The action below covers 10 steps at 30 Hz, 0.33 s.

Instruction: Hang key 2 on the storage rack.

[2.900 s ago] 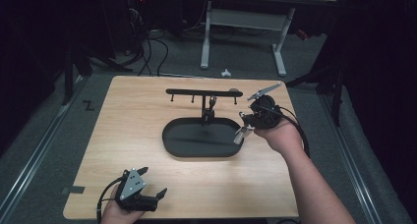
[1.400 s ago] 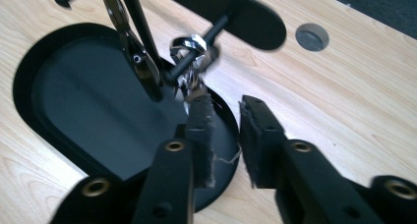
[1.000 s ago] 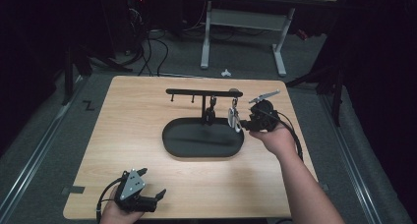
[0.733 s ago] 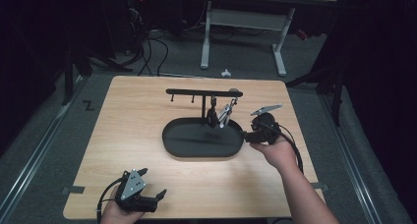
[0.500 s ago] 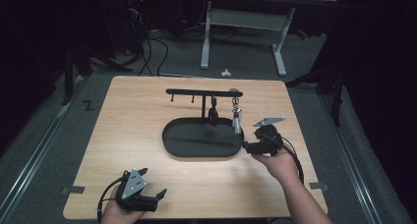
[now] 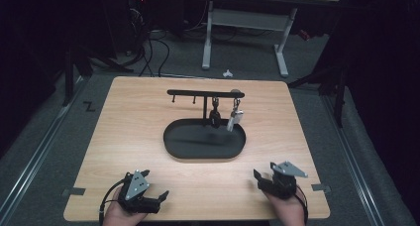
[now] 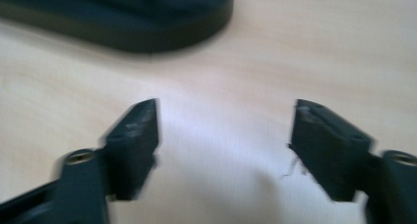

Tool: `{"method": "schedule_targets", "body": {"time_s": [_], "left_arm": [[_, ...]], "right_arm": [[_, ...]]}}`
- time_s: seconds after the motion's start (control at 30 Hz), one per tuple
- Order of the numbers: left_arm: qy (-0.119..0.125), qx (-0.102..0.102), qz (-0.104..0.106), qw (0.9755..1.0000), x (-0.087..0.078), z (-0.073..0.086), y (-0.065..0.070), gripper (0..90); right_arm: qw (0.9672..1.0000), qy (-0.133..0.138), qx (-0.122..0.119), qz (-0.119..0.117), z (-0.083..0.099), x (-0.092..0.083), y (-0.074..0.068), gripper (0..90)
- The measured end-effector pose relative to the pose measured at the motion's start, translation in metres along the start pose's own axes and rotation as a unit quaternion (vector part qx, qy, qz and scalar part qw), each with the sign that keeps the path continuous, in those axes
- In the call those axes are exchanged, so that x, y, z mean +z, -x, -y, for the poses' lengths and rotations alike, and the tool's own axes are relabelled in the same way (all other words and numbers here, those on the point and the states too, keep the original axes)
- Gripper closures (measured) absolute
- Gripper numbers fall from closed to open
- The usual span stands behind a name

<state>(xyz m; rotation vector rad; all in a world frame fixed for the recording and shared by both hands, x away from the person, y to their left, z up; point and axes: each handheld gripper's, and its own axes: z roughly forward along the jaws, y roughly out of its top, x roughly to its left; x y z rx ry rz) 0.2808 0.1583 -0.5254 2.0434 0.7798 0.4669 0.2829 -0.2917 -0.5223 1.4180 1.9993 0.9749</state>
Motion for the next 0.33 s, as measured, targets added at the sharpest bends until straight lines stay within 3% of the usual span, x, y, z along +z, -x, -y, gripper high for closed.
{"method": "schedule_targets", "body": {"time_s": [0.03, 0.1, 0.2, 0.33], "left_arm": [[0.001, -0.001, 0.001, 1.0, 0.0004, -0.0004, 0.0003, 6.0], [-0.002, 0.001, 0.001, 1.0, 0.0013, -0.0008, 0.0011, 6.1], [-0.001, -0.002, 0.001, 1.0, 0.0021, -0.0009, 0.0018, 6.2], [-0.002, 0.001, -0.002, 1.0, 0.001, -0.0012, 0.0023, 6.7]], "right_arm": [[0.9998, -0.02, -0.005, -0.008, -0.0025, -0.002, 0.001, 25.6], [0.9993, 0.01, -0.028, 0.021, -0.0033, -0.0099, 0.0033, 30.2], [0.9999, 0.012, 0.004, 0.005, -0.0026, -0.007, 0.008, 28.5], [0.9999, 0.007, -0.012, 0.006, -0.0012, -0.0018, 0.0058, 27.9]]}}
